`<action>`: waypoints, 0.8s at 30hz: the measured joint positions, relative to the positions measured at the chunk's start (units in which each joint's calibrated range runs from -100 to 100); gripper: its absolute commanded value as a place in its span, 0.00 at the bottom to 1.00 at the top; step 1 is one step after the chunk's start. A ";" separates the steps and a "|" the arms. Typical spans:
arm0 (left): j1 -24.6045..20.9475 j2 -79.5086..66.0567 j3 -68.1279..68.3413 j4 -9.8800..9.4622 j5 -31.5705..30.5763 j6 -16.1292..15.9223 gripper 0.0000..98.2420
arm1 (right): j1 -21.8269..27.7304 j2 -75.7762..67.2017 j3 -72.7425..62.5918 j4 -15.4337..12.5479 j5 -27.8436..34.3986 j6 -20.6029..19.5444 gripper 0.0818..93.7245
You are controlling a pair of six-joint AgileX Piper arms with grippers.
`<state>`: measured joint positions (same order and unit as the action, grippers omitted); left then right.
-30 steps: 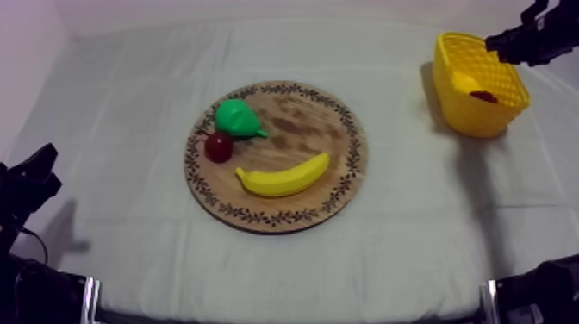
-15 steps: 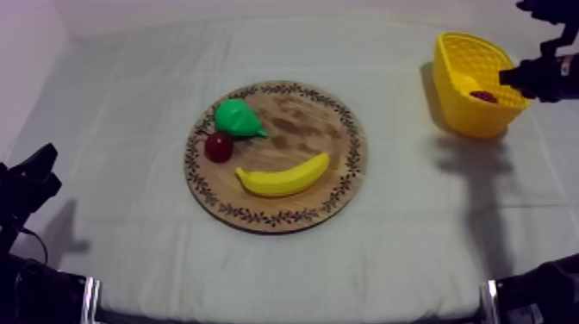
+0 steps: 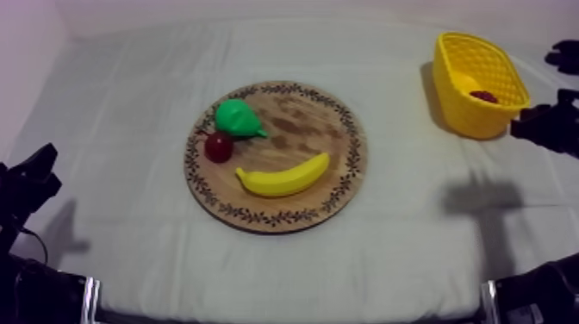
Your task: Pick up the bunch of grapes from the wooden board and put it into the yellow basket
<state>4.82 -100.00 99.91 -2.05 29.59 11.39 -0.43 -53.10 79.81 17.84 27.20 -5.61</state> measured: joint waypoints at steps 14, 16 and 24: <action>0.00 0.00 0.00 0.00 0.00 0.00 0.00 | 1.16 -23.89 17.12 -2.97 -3.47 1.77 0.01; 0.00 0.00 0.00 0.00 0.00 0.00 0.00 | 1.40 -26.29 18.13 -4.70 -3.39 2.81 0.00; 0.00 0.00 0.00 0.00 0.00 0.00 0.00 | 2.80 -34.65 19.96 -13.00 -1.96 8.27 0.00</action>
<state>4.82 -100.00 99.91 -2.05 29.59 11.39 2.36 -87.75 99.77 4.84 25.24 2.66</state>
